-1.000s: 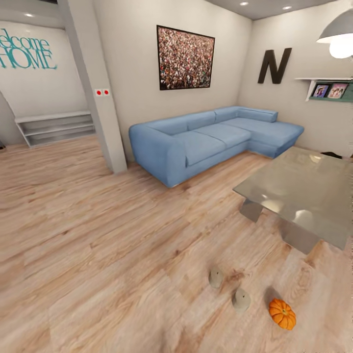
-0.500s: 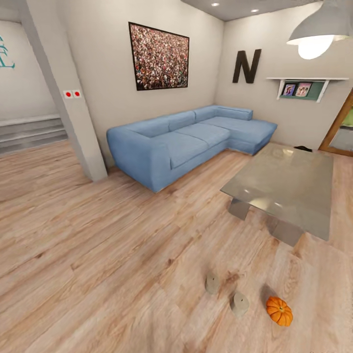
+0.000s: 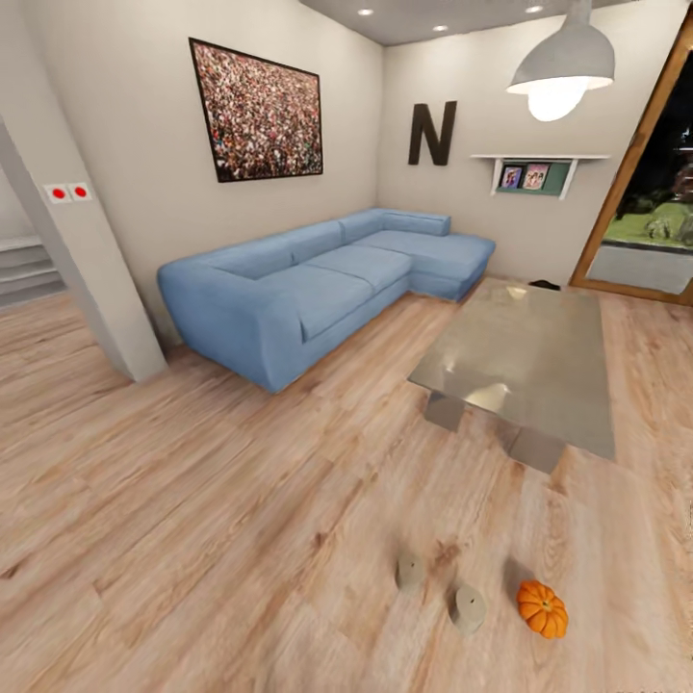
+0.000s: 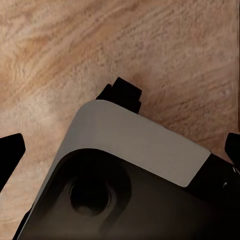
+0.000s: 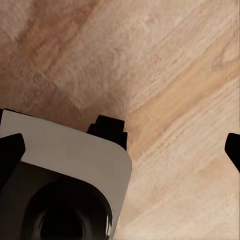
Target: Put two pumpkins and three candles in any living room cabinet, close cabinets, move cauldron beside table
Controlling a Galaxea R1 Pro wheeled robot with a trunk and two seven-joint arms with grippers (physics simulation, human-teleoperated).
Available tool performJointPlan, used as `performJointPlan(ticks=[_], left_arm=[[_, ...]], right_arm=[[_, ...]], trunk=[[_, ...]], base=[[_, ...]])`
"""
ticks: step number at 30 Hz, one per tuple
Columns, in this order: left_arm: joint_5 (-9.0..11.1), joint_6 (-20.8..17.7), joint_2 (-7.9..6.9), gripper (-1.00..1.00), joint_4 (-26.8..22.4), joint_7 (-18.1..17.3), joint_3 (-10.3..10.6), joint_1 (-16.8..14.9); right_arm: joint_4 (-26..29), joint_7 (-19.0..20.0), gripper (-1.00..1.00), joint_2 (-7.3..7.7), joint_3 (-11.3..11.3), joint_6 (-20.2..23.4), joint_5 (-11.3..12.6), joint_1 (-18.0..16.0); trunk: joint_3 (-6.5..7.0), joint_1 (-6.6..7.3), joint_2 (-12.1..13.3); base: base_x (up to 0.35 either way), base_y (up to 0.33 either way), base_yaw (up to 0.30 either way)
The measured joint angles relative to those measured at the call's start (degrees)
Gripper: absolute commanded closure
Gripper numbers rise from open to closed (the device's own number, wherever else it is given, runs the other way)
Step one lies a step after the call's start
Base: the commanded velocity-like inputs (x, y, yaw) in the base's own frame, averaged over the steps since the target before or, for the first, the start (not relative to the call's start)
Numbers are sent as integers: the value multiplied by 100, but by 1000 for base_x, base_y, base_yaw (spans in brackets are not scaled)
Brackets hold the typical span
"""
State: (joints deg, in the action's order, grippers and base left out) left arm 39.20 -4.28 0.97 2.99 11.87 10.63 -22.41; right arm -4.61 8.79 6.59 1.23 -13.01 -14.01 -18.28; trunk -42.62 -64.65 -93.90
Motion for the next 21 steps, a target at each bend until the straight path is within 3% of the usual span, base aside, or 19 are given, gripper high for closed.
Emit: performJointPlan(ticks=[21], left_arm=[[-8,4,0,-100,0,0,0,0]], right_arm=[[-5,5,-100,-6,-2,20,-8,0]], trunk=[[87,0,0]], base=[[253,195,-274]])
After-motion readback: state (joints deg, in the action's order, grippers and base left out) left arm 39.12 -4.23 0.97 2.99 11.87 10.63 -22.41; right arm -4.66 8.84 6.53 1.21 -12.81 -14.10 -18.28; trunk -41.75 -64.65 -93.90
